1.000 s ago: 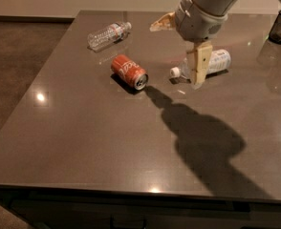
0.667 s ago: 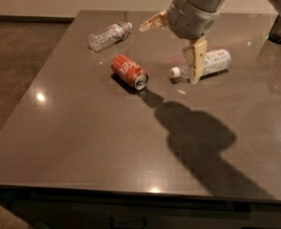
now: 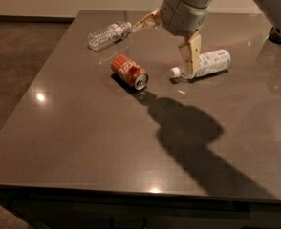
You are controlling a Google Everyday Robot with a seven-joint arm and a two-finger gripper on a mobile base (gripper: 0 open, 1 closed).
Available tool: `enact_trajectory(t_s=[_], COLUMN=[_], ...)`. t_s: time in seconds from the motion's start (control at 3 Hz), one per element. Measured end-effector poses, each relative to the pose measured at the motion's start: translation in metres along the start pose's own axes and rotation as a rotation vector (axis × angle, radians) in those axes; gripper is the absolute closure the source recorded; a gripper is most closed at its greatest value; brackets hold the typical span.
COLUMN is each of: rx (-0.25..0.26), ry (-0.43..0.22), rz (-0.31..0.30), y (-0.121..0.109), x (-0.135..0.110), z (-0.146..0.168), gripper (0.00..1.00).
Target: Place coke can upright
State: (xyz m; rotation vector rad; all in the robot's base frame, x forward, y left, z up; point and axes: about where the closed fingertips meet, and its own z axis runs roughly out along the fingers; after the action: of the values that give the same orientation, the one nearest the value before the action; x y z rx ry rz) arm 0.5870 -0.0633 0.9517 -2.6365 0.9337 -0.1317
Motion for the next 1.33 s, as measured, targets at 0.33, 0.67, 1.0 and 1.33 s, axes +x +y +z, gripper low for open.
enact_trajectory(t_s=[0.33,0.67,1.0,1.33], rx=[-0.031,-0.061,-0.075,-0.090], ry=[0.011,0.021,0.006,-0.018], rz=[-0.078,-0.200,-0.334,-0.473], y=[-0.009,-0.027,-0.044,-0.061], x=[-0.005,-0.007,-0.008,-0.008], z=[0.010,0.024,0.038,0.053], gripper=[0.00,0.00,0.00,0.00])
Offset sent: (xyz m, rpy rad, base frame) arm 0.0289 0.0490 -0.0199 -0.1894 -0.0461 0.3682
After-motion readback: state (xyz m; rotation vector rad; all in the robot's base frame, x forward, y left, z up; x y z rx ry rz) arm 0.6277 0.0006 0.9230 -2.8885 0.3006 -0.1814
